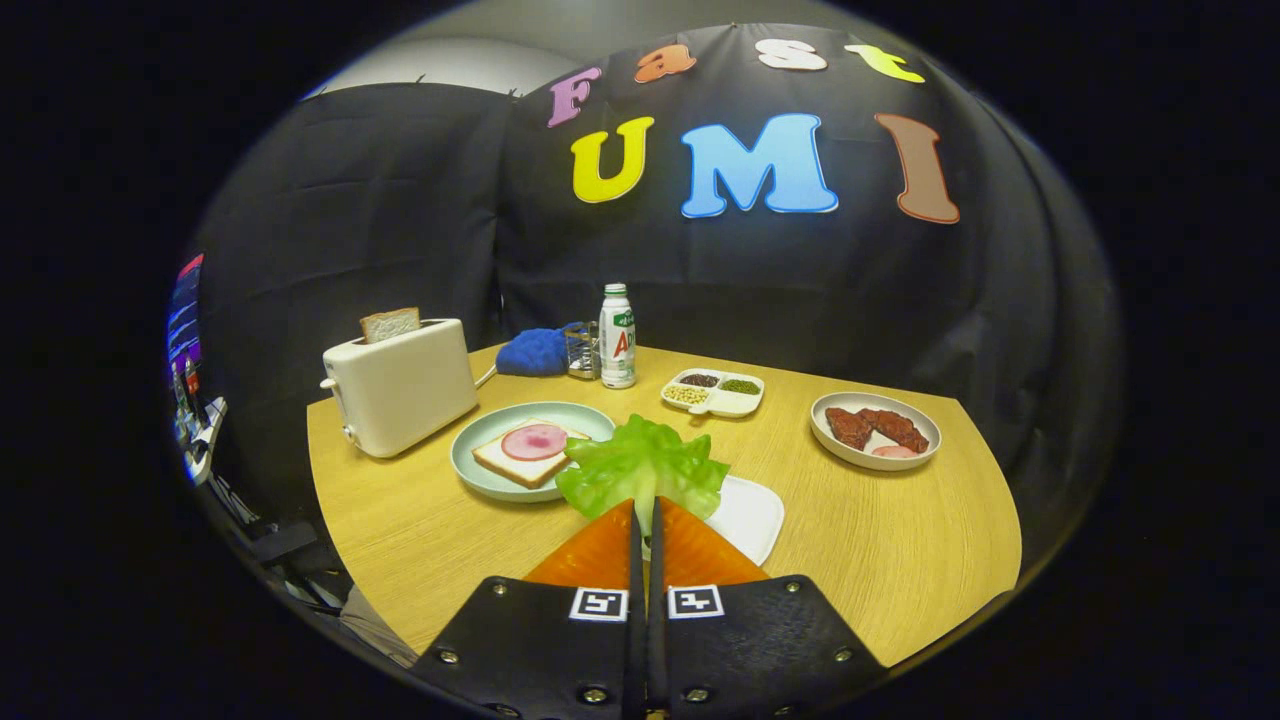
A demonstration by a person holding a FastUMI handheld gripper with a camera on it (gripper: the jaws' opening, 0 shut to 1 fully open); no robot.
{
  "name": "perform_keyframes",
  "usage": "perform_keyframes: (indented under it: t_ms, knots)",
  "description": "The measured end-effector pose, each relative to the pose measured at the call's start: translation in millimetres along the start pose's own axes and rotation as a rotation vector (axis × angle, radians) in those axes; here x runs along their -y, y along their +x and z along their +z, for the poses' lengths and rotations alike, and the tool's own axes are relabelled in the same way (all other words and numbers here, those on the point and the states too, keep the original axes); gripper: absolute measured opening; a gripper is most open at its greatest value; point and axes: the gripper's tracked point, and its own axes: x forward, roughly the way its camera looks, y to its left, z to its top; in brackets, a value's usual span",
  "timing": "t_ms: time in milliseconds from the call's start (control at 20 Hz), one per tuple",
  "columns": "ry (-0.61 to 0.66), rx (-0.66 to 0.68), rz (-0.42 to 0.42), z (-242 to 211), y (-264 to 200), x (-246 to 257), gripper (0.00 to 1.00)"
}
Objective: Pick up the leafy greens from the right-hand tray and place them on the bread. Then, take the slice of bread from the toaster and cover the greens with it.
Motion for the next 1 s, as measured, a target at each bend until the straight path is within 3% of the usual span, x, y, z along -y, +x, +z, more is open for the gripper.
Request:
perform_keyframes:
  t_ms: [600, 1000]
  knots:
    - [0.021, 0.058, 0.037, 43.8, 27.6, -34.8, 0.00]
    - [0.021, 0.028, 0.050, 44.3, 62.8, -62.1, 0.01]
